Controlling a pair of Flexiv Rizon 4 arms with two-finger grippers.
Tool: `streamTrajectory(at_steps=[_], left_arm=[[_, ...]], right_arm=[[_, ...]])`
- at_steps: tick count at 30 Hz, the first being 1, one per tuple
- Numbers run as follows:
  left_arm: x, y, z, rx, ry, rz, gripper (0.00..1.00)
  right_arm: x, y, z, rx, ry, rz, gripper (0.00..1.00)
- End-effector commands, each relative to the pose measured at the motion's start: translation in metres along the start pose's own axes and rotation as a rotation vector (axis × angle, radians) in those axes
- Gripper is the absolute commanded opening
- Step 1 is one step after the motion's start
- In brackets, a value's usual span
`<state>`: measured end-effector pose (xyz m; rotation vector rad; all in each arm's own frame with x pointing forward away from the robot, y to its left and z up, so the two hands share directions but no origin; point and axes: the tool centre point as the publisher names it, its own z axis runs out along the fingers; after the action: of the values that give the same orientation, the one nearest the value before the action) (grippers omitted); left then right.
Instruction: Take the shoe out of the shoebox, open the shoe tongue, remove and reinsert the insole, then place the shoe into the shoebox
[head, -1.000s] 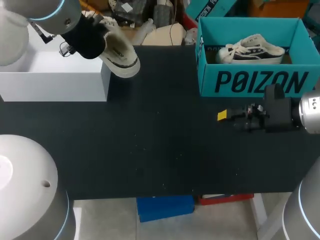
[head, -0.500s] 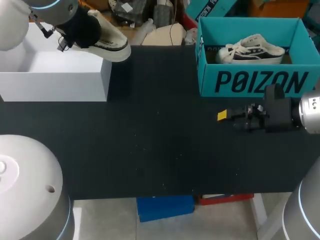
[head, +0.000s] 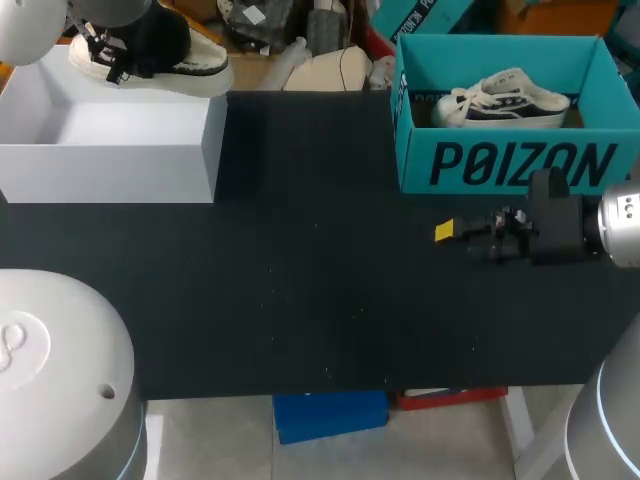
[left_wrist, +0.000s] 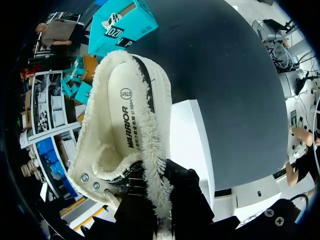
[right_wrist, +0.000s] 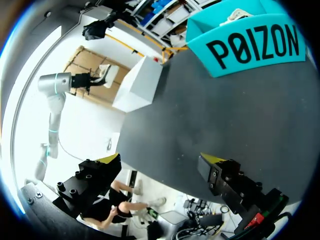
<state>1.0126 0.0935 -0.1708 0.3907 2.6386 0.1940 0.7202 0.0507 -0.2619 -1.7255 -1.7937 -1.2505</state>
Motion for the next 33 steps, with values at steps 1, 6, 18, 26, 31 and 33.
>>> streamTrajectory(at_steps=[1,6,18,26,31,33], left_arm=[[-0.009,0.012,0.013,0.000,0.016,-0.020,0.00],[-0.009,0.032,0.028,-0.035,0.027,-0.053,0.00],[0.033,0.068,0.057,-0.049,0.092,-0.104,0.00],[0.051,0.081,0.079,-0.054,0.114,-0.113,0.00],[0.056,0.087,0.101,-0.053,0.143,-0.130,0.00],[0.057,0.088,0.110,-0.053,0.148,-0.134,0.00]], right_arm=[[0.001,0.000,0.000,0.001,-0.003,0.001,1.00],[0.001,0.000,0.000,0.001,-0.003,0.001,1.00],[0.001,0.000,0.000,0.001,-0.003,0.001,1.00],[0.001,0.000,0.000,0.001,-0.003,0.001,1.00],[0.001,0.000,0.000,0.001,-0.003,0.001,1.00],[0.001,0.000,0.000,0.001,-0.003,0.001,1.00]])
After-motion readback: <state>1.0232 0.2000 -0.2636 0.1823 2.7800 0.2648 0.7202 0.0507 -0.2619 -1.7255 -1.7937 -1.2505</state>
